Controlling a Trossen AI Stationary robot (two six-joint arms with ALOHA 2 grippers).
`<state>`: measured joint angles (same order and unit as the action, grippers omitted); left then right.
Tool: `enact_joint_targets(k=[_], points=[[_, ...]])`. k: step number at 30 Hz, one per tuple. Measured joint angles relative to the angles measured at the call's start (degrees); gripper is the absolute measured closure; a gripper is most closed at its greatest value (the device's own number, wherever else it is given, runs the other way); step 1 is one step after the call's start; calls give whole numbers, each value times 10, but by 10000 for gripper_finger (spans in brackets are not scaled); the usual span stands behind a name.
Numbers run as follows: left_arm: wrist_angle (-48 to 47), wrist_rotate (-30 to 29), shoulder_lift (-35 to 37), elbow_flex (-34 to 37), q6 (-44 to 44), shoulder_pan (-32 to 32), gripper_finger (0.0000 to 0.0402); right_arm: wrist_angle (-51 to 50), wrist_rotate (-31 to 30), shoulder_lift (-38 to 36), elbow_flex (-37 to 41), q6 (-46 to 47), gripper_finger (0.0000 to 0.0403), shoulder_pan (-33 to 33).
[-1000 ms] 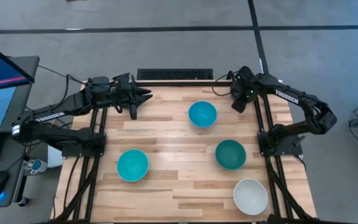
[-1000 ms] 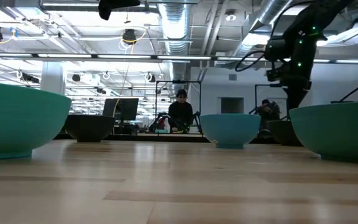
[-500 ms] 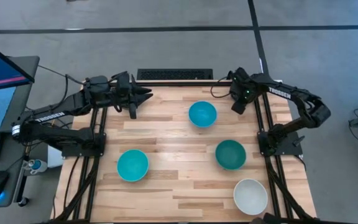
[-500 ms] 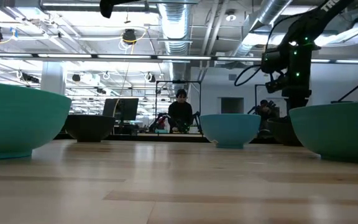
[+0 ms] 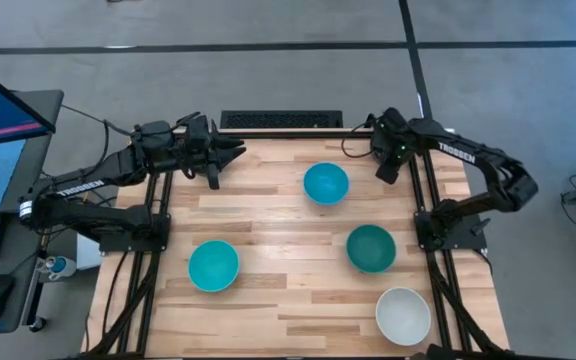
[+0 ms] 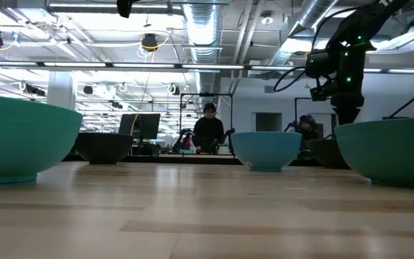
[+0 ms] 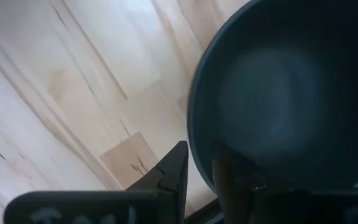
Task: Nest bowls inside each other
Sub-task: Stack the right black bowl on the blue bowl
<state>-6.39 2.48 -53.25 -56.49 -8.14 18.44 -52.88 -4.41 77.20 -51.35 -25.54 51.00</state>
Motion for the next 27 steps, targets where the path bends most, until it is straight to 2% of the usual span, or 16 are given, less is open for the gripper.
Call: enact_joint_targets(k=[13,16,20,24,27], points=[[-1,0,0,0,3,0,313,54,0,88,0,27,312,-20],[-1,0,0,0,4,0,313,73,-9,103,0,27,330,-22],[-1,0,0,0,4,0,313,71,-49,112,0,5,387,-33],[-2,0,0,0,9,0,313,66,-48,106,0,22,389,-63],[-2,0,0,0,9,0,313,64,-44,78,0,31,392,-111]])
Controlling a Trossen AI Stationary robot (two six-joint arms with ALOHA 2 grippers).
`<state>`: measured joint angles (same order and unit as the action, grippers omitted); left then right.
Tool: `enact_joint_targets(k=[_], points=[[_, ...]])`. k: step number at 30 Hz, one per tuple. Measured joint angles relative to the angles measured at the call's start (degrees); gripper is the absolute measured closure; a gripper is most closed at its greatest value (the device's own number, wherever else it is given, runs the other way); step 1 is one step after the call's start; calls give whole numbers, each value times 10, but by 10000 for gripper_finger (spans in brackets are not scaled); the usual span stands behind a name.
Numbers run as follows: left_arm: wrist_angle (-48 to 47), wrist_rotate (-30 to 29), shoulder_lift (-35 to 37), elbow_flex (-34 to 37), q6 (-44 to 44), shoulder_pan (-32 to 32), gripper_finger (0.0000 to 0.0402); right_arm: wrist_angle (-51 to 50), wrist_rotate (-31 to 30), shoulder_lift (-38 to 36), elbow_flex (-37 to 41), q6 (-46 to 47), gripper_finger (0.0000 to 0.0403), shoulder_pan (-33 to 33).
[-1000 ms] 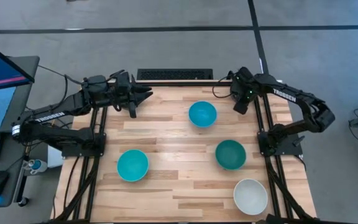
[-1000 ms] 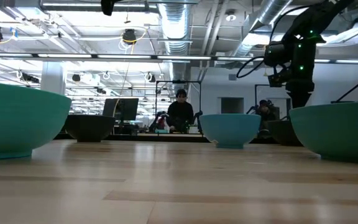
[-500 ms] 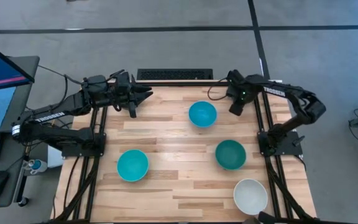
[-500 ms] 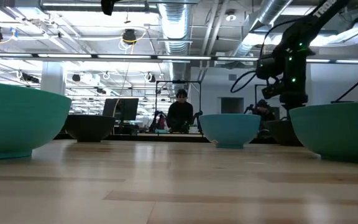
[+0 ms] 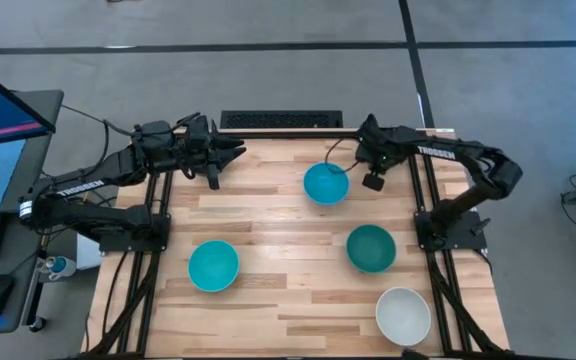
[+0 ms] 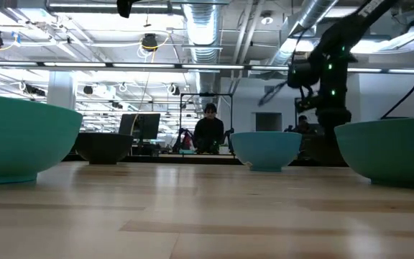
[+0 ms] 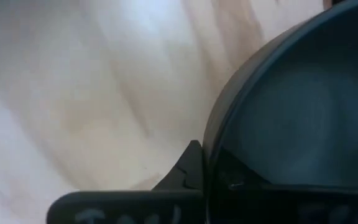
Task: Nest bowls inside each other
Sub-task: Stack the right black bowl on the blue bowl
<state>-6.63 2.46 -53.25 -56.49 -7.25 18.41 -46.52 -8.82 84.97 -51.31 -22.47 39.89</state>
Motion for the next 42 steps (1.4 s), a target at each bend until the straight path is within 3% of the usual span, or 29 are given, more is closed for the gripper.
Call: enact_joint_targets(k=[10,18,23,31,42], points=[[-2,0,0,0,-1,0,313,-89,-3,-76,-131,112,392,-171],[-4,3,0,0,0,0,313,-107,0,-21,-240,174,392,-263],[-5,12,1,0,1,0,313,-94,62,40,-245,197,392,-280],[-55,77,16,-1,30,0,313,-35,84,98,-245,201,392,-302],[-94,74,58,-1,40,1,313,-27,95,155,-245,219,392,-304]])
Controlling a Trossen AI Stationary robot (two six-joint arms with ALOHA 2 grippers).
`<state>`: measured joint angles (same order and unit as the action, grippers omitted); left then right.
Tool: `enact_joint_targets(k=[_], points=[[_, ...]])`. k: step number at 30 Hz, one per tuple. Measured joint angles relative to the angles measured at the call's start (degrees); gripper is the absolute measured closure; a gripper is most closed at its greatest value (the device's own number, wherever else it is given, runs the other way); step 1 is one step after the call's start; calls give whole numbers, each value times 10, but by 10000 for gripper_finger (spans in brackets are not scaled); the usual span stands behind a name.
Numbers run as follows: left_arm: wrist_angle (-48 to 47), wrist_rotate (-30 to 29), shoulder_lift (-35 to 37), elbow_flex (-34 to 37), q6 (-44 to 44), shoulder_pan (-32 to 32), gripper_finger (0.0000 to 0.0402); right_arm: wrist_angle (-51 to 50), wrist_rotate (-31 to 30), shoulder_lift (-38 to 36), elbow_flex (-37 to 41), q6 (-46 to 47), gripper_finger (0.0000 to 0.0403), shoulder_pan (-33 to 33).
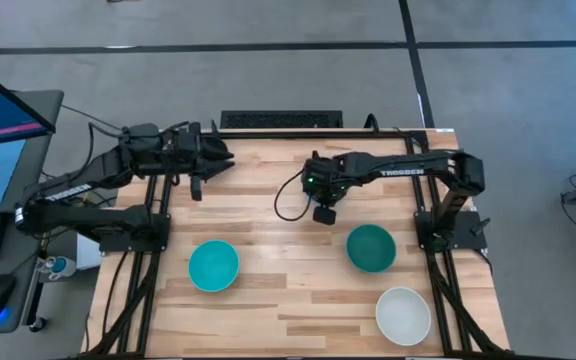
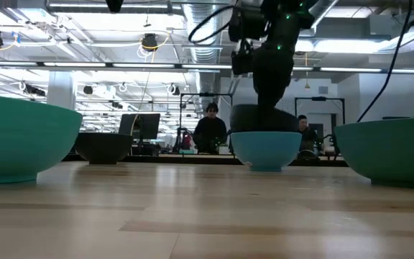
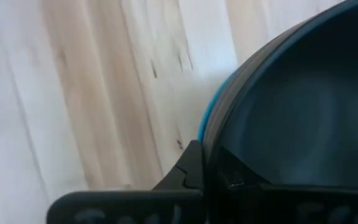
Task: Nest bowls inside each other
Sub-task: Stack the right black bowl on the blue bowl, then stack the left black bowl on the black bowl
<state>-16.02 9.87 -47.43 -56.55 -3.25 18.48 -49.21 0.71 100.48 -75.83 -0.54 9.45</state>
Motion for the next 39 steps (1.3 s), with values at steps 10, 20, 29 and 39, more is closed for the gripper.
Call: enact_joint_targets(k=[10,20,29,39], points=[[0,-1,18,0,5,0,313,-43,-29,29,-1,-9,392,-16],[0,-1,17,0,8,0,313,-27,-19,24,1,-9,332,-23],[0,0,17,0,-5,0,313,-37,-24,24,-10,17,327,-55],[-8,0,17,0,-15,0,313,-119,-77,24,-150,1,326,-67]])
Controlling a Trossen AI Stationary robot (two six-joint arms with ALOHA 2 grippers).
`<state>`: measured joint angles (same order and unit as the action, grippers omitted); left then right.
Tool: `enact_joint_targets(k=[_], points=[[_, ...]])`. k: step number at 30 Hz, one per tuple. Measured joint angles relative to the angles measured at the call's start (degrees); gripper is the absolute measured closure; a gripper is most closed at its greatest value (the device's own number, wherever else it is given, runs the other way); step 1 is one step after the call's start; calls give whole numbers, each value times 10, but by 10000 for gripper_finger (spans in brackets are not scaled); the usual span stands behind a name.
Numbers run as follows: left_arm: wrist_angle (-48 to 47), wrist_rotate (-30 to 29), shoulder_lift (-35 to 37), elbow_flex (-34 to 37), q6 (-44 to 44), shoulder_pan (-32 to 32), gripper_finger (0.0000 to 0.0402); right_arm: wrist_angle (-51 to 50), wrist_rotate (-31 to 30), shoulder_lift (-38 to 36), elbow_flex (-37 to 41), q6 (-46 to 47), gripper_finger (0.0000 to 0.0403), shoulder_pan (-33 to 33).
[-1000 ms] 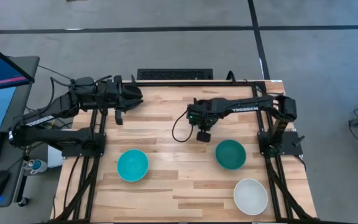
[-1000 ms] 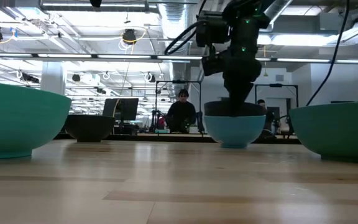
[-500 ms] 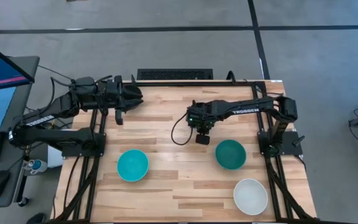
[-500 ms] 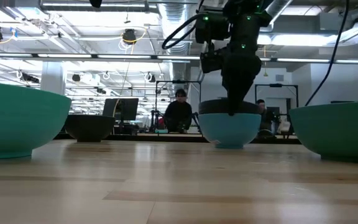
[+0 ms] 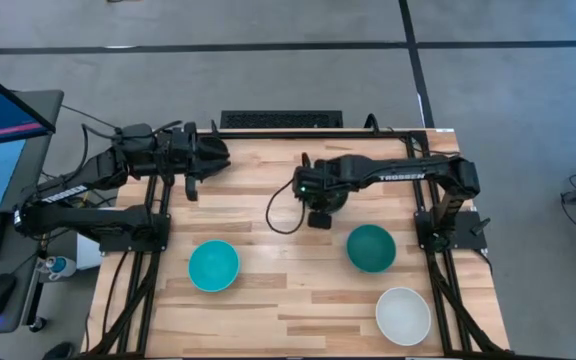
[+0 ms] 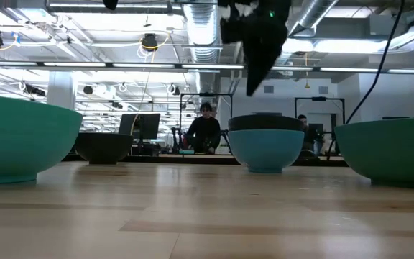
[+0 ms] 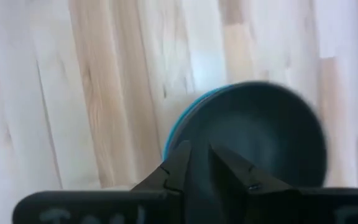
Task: Nest bowls inside each other
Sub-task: Stack the left black bowl on the black bowl
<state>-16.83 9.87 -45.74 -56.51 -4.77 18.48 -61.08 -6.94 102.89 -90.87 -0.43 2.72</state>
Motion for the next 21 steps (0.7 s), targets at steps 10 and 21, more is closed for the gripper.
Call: enact_joint_targets(k=[10,21], points=[[-197,-139,0,0,-24,0,313,19,0,-27,-139,19,326,-9],[-291,-158,-12,67,-49,49,313,264,0,-62,-148,16,325,-16]])
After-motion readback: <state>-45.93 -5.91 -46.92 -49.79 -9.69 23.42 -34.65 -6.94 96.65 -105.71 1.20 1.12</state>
